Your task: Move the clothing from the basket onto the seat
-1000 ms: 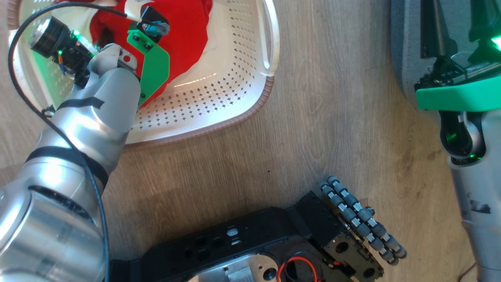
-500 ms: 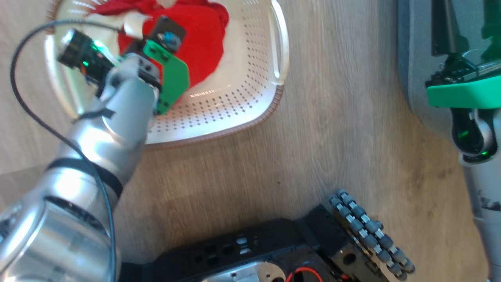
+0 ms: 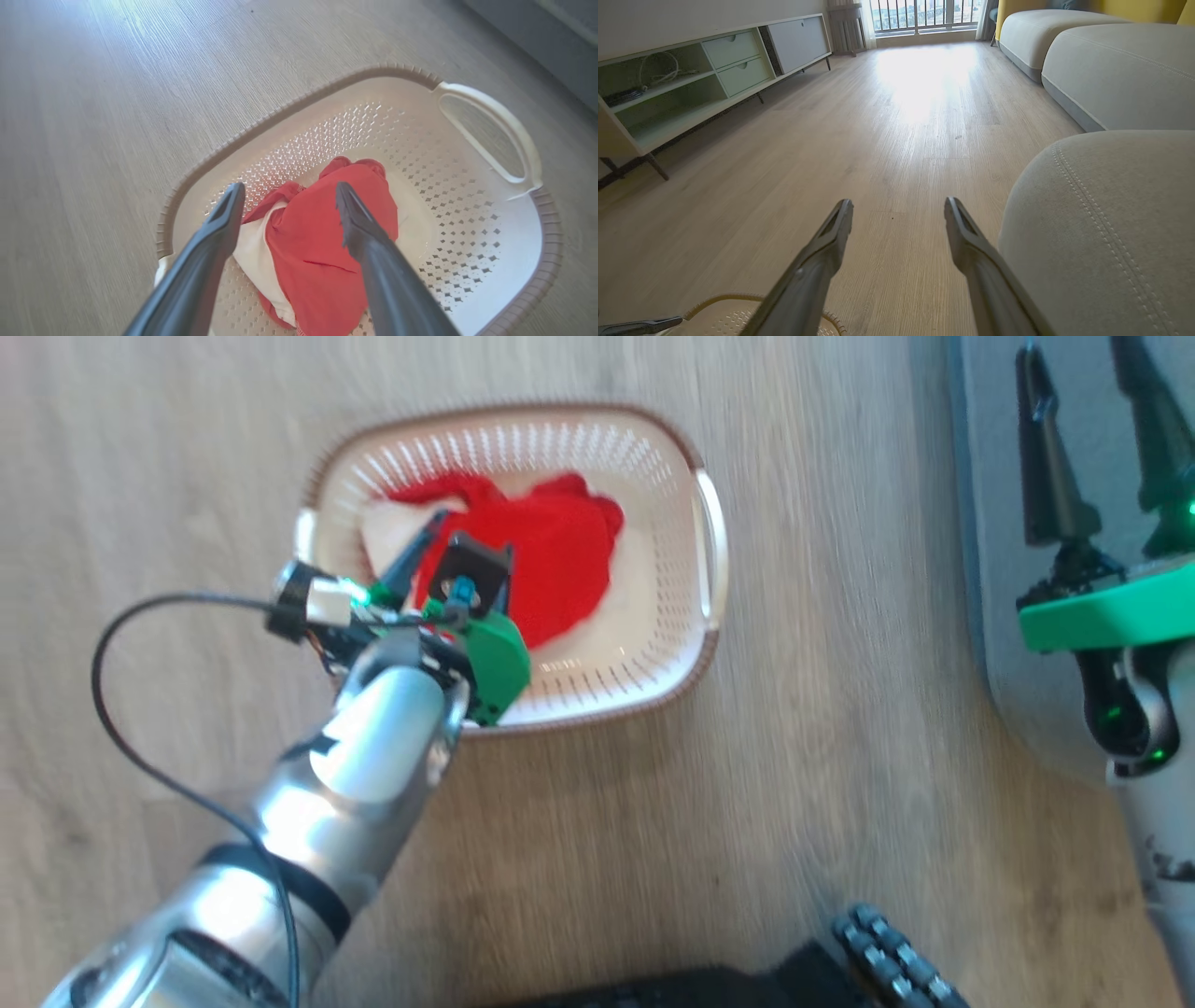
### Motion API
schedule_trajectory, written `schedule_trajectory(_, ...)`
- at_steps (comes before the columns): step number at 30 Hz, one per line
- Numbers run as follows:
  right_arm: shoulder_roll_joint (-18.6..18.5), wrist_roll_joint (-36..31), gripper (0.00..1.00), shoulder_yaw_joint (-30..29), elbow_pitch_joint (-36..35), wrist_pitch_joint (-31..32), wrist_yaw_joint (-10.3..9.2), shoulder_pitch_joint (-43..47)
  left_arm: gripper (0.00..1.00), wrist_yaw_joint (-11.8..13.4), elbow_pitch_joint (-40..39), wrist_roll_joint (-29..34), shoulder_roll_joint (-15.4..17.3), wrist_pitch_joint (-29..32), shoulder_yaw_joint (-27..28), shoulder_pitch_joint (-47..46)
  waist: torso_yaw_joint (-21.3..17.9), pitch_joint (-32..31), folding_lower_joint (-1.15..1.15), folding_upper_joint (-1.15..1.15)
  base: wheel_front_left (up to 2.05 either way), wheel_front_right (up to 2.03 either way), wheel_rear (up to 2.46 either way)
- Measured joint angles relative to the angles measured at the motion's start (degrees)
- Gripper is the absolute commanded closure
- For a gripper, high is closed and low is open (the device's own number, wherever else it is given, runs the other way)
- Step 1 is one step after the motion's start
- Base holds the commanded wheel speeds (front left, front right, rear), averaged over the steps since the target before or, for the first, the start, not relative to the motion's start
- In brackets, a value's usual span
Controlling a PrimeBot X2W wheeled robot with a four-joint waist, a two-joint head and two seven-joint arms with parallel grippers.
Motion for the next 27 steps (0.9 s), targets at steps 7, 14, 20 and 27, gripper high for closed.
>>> schedule_trajectory(7, -0.11, -0.48, 0.00, -0.37, 2.48, 0.00, 0.00, 4.90, 0.00, 2.11, -15.01, 1.09, 0.91, -0.04, 4.95, 7.69, 2.84, -9.20, 0.00, 0.00, 0.00, 0.00, 0.00)
schedule_trajectory(14, -0.04, -1.19, 0.00, -0.92, 4.80, 0.00, 0.00, 10.11, 0.00, 1.69, -27.22, 4.14, 4.24, -0.04, 11.95, 19.33, 5.39, -17.75, 0.00, 0.00, 0.00, 0.00, 0.00)
schedule_trajectory(20, 1.15, -1.70, 0.00, -1.48, 6.79, 0.01, 0.00, 13.06, 0.00, 1.48, -32.92, 6.33, 6.04, -0.04, 18.08, 27.08, 6.91, -24.05, 0.00, 0.00, 0.00, 0.00, 0.00)
schedule_trajectory(27, 3.26, -2.96, 0.00, -2.10, 8.12, 0.01, 0.00, 17.30, 0.00, 0.98, -38.60, 7.86, 7.06, -0.04, 25.63, 36.57, 7.18, -30.73, 0.00, 0.00, 0.00, 0.00, 0.00)
